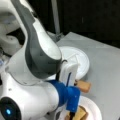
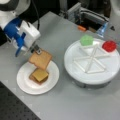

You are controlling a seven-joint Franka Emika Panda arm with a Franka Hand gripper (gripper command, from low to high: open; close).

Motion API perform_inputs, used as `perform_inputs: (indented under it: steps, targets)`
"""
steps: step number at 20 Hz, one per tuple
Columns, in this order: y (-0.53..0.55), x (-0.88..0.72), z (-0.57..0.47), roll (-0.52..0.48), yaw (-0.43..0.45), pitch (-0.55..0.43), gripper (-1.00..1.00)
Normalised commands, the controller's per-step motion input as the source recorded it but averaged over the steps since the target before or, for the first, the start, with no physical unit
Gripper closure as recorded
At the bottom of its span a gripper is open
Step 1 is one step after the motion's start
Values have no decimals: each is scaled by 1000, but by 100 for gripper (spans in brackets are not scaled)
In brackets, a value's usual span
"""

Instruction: Ingredient selection for cheeseburger or sandwich

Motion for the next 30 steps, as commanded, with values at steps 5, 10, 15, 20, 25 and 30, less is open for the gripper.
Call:
perform_inputs:
  steps: [5,10,15,20,25,30]
  targets:
    - [-150,411,-13,-198,233,234,100]
    - [-100,347,-87,-327,167,206,100]
    - [-43,293,-106,-320,103,156,100]
    - [-14,190,-70,-187,83,155,100]
    - [-41,148,-83,-99,68,131,100]
    - [-84,97,-106,-83,54,117,100]
